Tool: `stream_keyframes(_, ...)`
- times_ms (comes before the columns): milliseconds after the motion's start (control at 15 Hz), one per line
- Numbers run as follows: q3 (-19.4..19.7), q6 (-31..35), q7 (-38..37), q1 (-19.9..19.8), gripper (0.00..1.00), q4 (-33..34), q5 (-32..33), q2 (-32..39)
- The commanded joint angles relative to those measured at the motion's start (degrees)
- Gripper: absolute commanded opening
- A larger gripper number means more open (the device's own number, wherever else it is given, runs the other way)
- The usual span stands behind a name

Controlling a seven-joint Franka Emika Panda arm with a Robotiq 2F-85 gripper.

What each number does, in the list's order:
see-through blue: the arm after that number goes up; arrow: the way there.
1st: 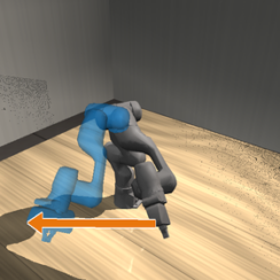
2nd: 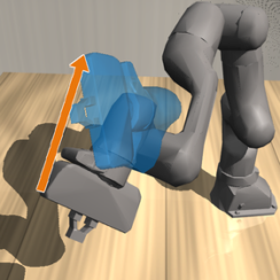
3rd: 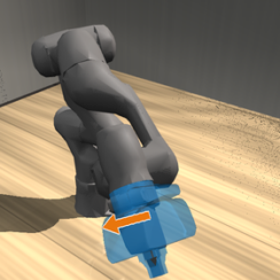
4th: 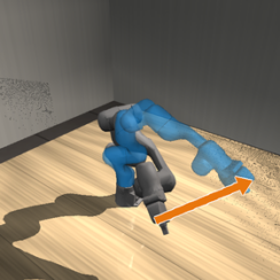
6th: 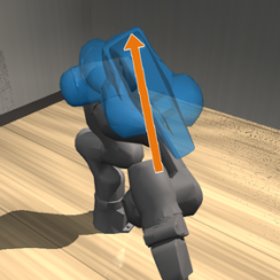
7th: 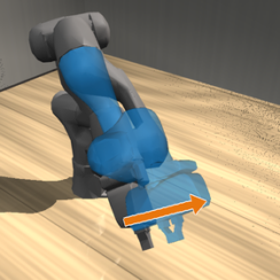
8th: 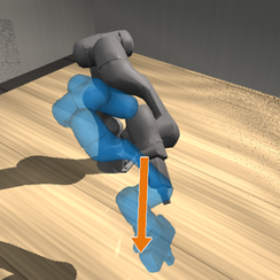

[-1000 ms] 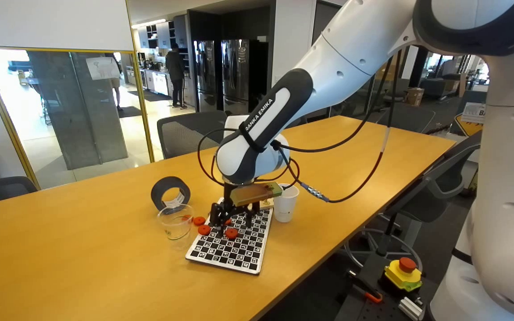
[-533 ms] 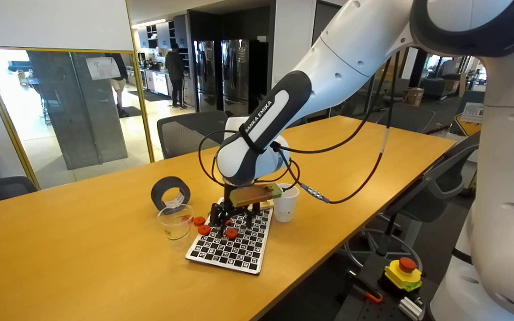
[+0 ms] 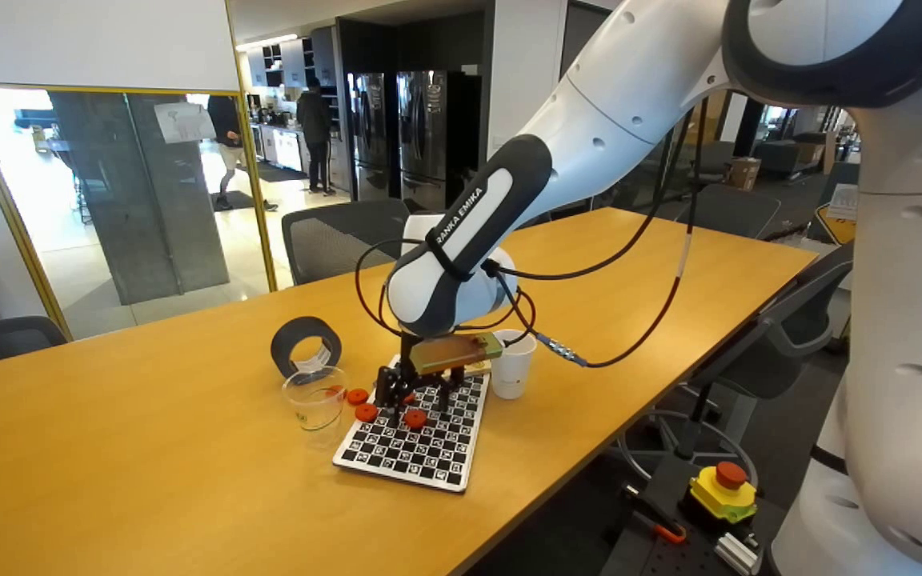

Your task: Put the blue block in the white cup and the orange blocks in the transparent cup

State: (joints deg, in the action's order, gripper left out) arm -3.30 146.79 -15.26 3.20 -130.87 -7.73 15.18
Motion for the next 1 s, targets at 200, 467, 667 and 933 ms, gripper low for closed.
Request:
stream_keyframes(200,1.7,-0.5,-3.2,1.5,0.42,0.7,2.0,-0.7)
stream_keyframes(467,3.0,-2.8,-7.6,2.9,0.17,1.1,6.4,-2.2)
stream_keyframes(667,4.0,-5.0,-11.7,4.1,0.19,2.2,11.1,-3.4)
stream_keyframes(933,3.9,-4.9,-12.6,4.1,0.19,5.4,14.2,-5.2)
